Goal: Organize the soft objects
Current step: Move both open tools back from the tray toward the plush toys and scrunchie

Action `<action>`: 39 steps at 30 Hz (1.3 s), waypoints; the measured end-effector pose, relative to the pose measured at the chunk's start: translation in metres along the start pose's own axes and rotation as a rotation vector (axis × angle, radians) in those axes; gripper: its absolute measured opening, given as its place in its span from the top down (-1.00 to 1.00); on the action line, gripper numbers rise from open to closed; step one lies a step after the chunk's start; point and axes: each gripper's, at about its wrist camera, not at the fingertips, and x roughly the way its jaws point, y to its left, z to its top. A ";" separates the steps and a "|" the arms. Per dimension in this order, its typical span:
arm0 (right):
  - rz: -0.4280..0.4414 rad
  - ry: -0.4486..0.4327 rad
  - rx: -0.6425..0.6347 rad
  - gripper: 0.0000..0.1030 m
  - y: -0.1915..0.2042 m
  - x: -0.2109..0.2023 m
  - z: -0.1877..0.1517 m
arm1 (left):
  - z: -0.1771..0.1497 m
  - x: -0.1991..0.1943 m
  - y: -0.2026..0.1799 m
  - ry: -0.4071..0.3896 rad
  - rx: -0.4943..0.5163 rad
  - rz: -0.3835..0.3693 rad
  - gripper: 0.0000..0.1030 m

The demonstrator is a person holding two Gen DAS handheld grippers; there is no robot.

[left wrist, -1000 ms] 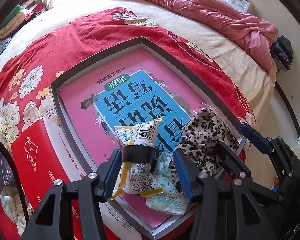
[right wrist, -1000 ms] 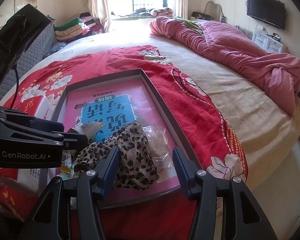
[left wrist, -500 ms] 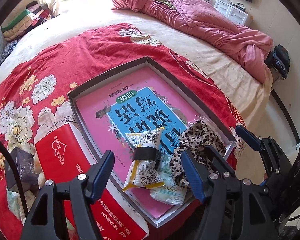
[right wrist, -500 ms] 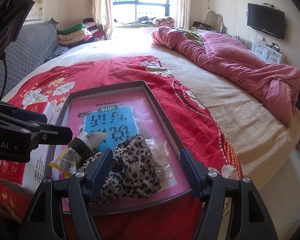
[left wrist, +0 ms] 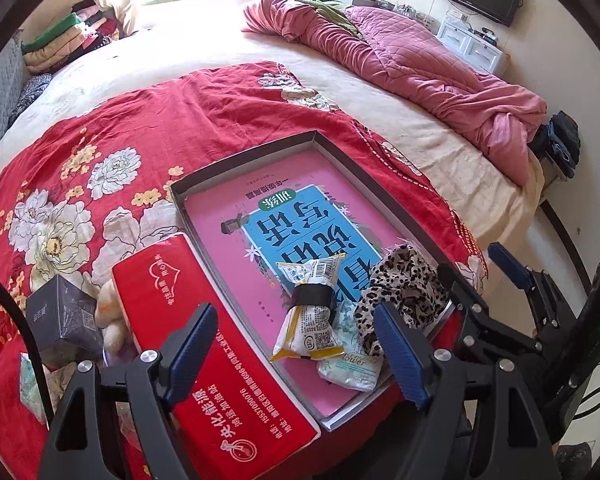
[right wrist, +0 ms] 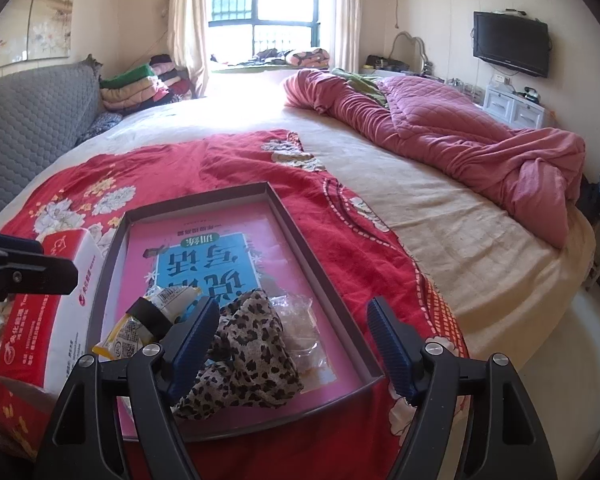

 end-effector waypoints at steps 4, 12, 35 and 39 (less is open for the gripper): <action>-0.017 -0.066 0.022 -0.52 -0.002 -0.016 0.007 | -0.007 -0.009 0.005 -0.015 -0.005 0.007 -0.56; -0.045 -0.159 0.075 -0.53 0.002 -0.045 0.022 | -0.014 -0.034 0.016 -0.073 0.006 0.055 -0.57; 0.037 -0.205 -0.067 -0.54 0.070 -0.102 0.049 | -0.047 -0.093 0.075 -0.144 -0.095 0.086 -0.61; 0.054 -0.200 -0.095 -0.54 0.083 -0.111 0.054 | -0.051 -0.102 0.083 -0.152 -0.107 0.094 -0.61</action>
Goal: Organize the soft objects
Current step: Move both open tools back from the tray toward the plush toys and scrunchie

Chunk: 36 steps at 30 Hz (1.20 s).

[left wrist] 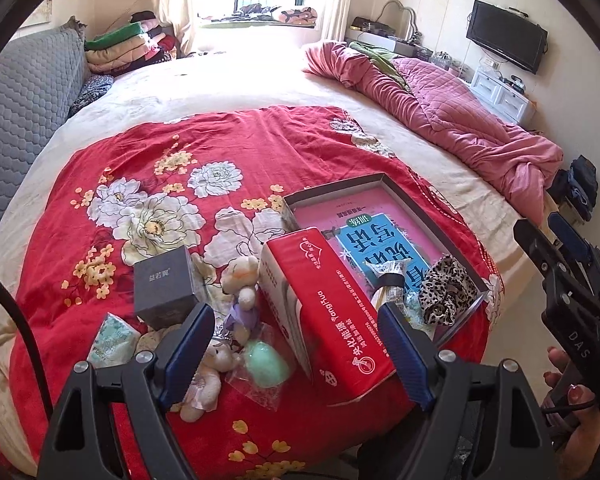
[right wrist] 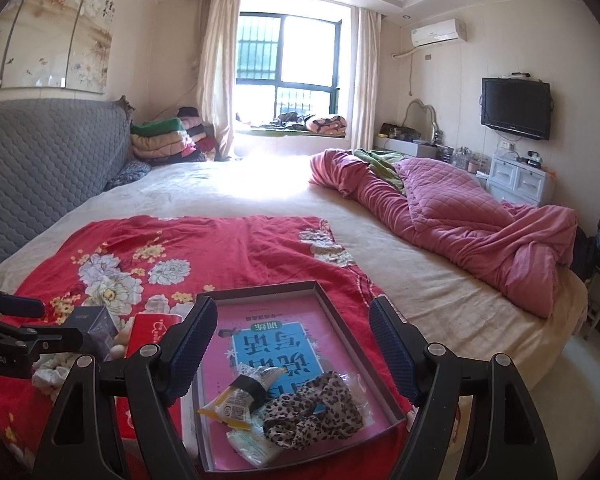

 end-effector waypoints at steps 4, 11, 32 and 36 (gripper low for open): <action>0.028 -0.009 -0.024 -0.54 0.017 -0.008 0.006 | -0.002 -0.010 0.007 -0.016 -0.007 0.008 -0.61; 0.073 -0.017 -0.075 -0.54 0.047 -0.018 0.013 | -0.005 -0.022 0.023 -0.030 -0.034 0.019 -0.61; 0.228 -0.012 -0.176 -0.54 0.113 -0.027 0.014 | -0.030 -0.053 0.132 -0.059 -0.197 0.152 -0.62; 0.246 -0.008 -0.203 -0.54 0.122 -0.027 0.011 | -0.034 -0.058 0.156 -0.066 -0.244 0.172 -0.62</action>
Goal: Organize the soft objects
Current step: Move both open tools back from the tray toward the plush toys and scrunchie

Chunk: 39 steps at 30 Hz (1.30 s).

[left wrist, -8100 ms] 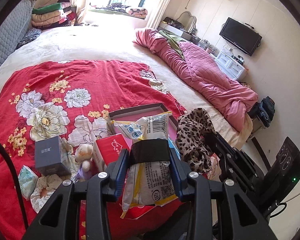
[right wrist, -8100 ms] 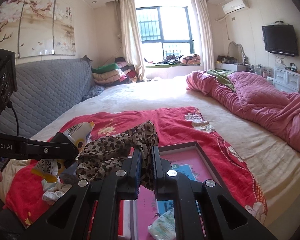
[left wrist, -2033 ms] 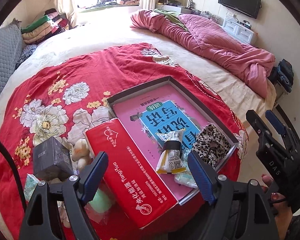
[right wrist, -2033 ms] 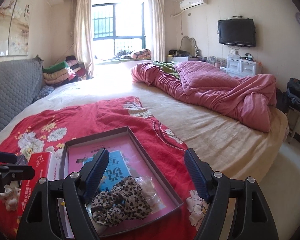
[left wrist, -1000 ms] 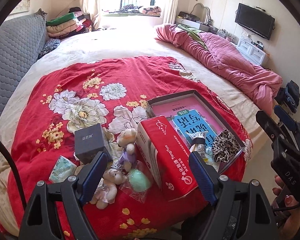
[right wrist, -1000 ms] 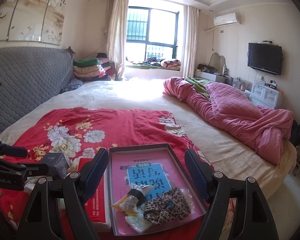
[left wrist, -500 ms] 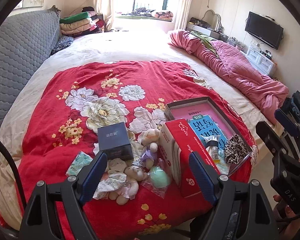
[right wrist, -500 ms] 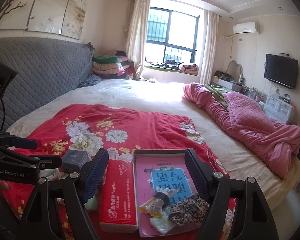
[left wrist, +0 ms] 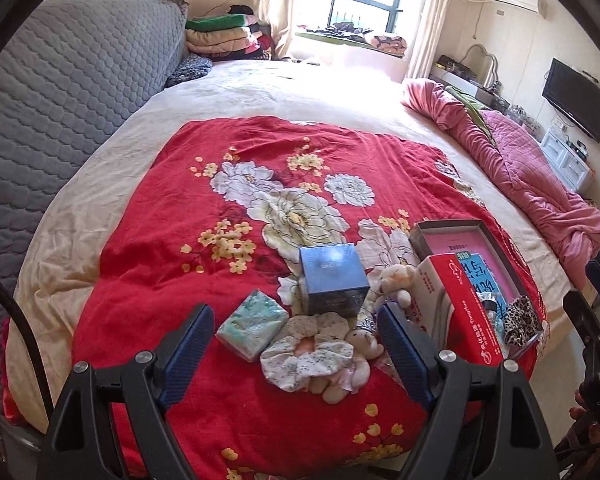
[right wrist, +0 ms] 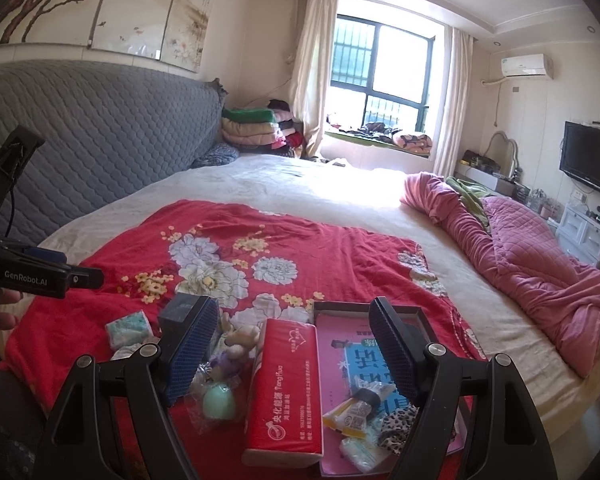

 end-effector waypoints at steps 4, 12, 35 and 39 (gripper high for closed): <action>0.013 0.003 -0.027 -0.54 0.010 0.003 -0.001 | -0.002 -0.001 0.021 0.000 -0.035 0.016 -0.62; 0.049 0.034 -0.100 -0.54 0.034 0.016 -0.011 | -0.017 0.016 0.044 0.059 -0.077 0.008 -0.62; 0.128 0.272 -0.490 -0.54 0.109 0.081 -0.089 | -0.070 0.106 0.004 0.235 0.046 -0.097 -0.62; 0.113 0.297 -0.531 -0.54 0.118 0.094 -0.098 | -0.071 0.112 0.002 0.230 0.053 -0.104 -0.62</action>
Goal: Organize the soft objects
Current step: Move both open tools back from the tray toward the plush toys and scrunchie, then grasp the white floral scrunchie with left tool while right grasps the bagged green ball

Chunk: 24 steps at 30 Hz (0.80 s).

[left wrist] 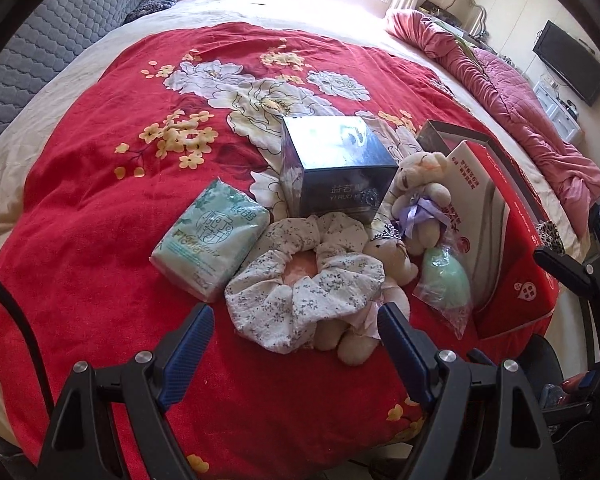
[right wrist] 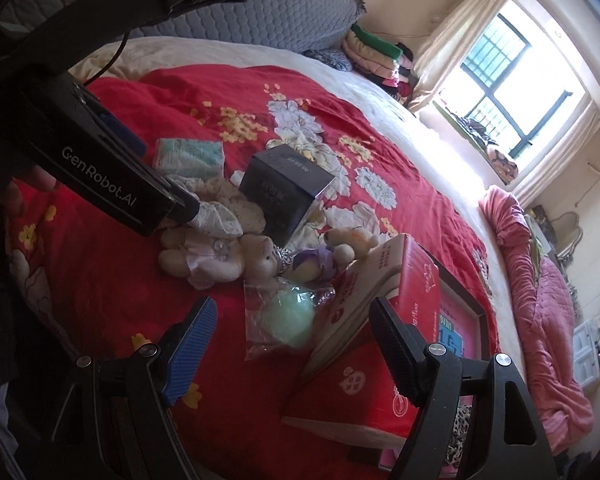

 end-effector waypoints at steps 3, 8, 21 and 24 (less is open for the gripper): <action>0.002 0.009 -0.005 -0.54 0.003 0.008 0.000 | 0.002 0.006 0.001 0.007 0.000 -0.004 -0.62; -0.012 0.036 -0.015 -0.54 0.005 0.020 -0.002 | 0.004 0.014 0.000 0.008 0.014 -0.008 -0.58; -0.054 0.138 -0.056 -0.54 0.011 0.056 0.000 | 0.006 0.027 0.007 0.011 -0.014 -0.108 0.36; -0.055 0.173 -0.056 -0.54 0.010 0.069 0.002 | 0.007 0.026 0.010 0.000 -0.025 -0.139 0.52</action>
